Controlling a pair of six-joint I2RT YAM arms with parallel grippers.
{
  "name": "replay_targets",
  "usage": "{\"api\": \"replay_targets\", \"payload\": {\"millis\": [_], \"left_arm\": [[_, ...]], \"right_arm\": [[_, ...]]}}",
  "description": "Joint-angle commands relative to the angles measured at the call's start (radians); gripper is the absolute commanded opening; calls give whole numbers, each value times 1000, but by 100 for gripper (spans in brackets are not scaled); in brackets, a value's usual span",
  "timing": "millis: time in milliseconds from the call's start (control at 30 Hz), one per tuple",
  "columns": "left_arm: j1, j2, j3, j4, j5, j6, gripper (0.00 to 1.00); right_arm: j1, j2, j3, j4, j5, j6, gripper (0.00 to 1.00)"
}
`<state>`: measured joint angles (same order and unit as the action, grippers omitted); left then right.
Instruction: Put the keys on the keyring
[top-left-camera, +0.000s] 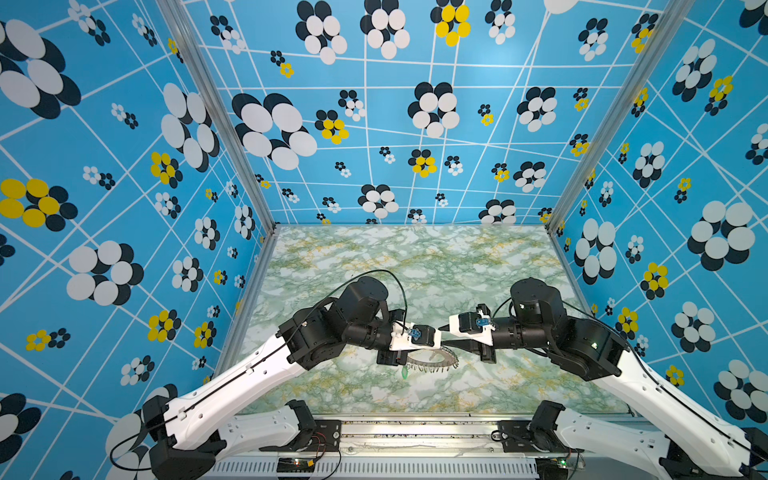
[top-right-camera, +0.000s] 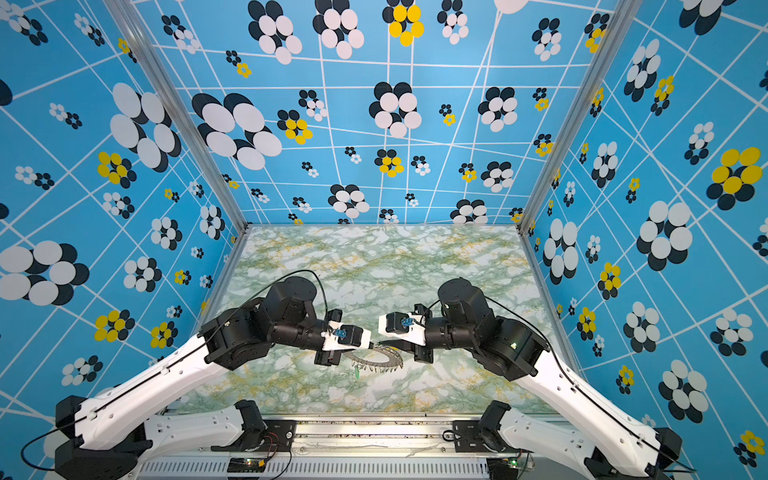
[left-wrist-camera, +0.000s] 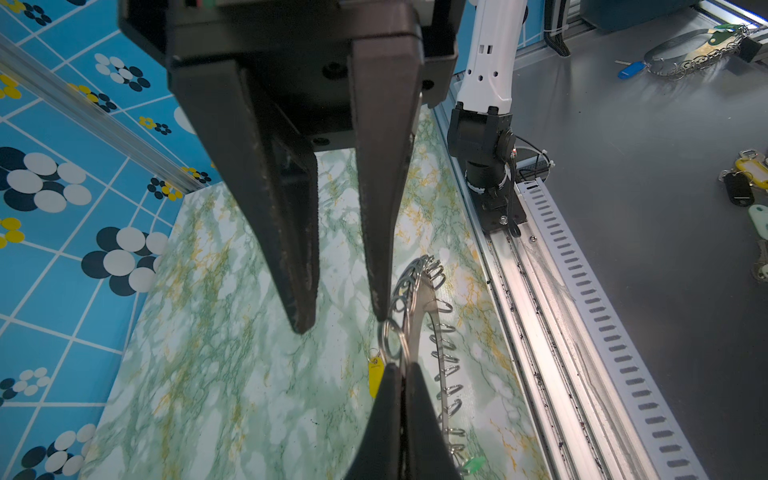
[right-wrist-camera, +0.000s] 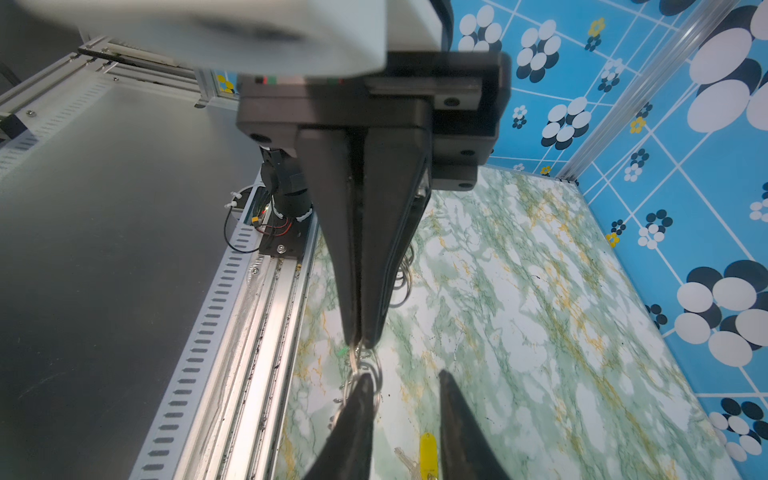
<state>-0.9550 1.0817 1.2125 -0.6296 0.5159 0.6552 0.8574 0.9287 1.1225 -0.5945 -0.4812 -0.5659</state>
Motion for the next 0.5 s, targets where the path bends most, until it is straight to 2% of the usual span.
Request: {"api": "replay_targets", "payload": {"millis": [0, 467], "left_arm": [[-8, -4, 39, 7, 21, 0, 0], [-8, -8, 43, 2, 14, -1, 0]], "right_arm": [[10, -6, -15, -19, -3, -15, 29], [10, -34, -20, -62, 24, -19, 29]]}}
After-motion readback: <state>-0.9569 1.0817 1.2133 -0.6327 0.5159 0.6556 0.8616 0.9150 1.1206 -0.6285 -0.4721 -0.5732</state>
